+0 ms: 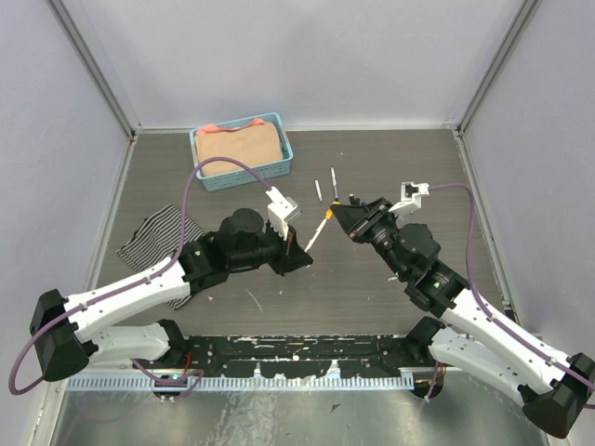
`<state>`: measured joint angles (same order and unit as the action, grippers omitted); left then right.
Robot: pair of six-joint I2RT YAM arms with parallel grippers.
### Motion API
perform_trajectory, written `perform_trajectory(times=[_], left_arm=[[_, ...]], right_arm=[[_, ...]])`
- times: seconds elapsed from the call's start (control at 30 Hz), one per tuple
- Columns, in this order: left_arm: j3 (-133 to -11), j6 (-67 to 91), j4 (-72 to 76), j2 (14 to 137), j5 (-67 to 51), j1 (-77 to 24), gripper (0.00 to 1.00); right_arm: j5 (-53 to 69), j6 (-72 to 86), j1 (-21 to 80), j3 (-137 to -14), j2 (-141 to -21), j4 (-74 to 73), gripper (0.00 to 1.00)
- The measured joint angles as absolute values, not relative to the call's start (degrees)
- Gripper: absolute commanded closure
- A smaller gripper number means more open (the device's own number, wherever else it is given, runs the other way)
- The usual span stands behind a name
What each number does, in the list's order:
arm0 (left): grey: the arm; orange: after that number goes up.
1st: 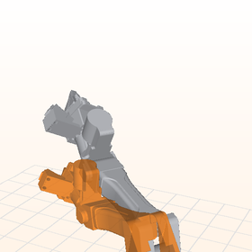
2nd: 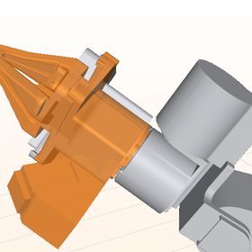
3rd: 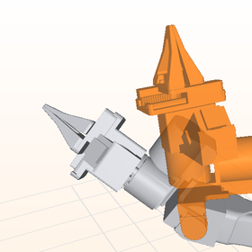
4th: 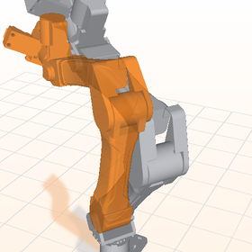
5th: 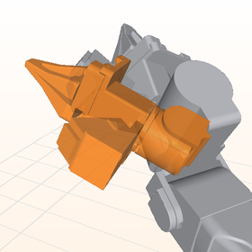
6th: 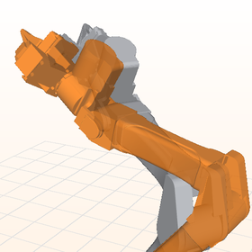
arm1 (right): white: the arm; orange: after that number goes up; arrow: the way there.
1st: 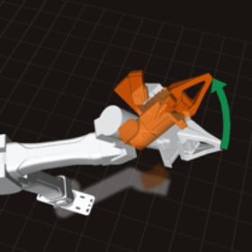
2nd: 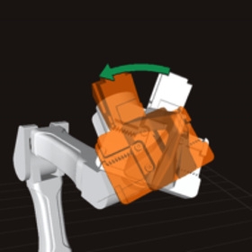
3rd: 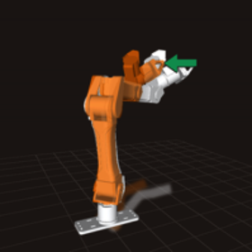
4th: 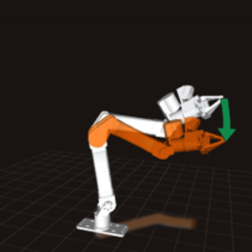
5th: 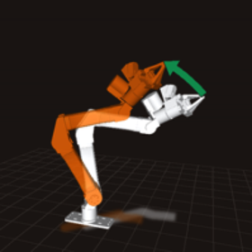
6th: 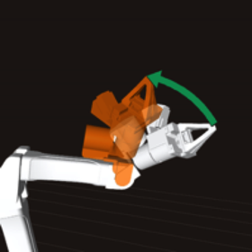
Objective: Insert the pens into the pen caps
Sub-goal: Insert the pen cap onto the pen.
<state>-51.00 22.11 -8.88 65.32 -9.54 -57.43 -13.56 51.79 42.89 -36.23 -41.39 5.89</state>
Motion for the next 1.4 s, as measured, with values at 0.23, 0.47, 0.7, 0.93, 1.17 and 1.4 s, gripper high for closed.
perform_trajectory(times=[0.23, 0.47, 0.7, 0.93, 1.17, 1.4], left_arm=[[-51.0, 22.1, -8.8, 65.3, -9.5, -57.5, 1.00], [-51.0, 22.2, -8.0, 65.3, -8.7, -57.5, 1.00], [-52.2, 22.5, -7.4, 66.2, -7.4, -57.5, 1.00], [-53.8, 22.7, -7.2, 67.7, -6.4, -57.6, 1.00], [-55.0, 22.6, -5.1, 67.9, -5.1, -57.5, 1.00], [-54.7, 20.9, -4.9, 65.9, -5.4, -57.5, 1.00]], right_arm=[[-11.4, 51.8, 42.9, -36.2, -41.4, 5.9, 0.94], [-9.8, 51.8, 42.9, -36.2, -42.2, 5.8, 0.94], [-8.3, 51.7, 42.9, -36.4, -42.5, 5.9, 0.90], [-8.2, 50.7, 42.3, -36.9, -42.9, 6.5, 0.67], [-9.4, 48.3, 42.7, -38.2, -40.3, 0.3, 0.30], [-13.0, 45.7, 42.7, -45.2, -37.8, -5.6, 0.30]])
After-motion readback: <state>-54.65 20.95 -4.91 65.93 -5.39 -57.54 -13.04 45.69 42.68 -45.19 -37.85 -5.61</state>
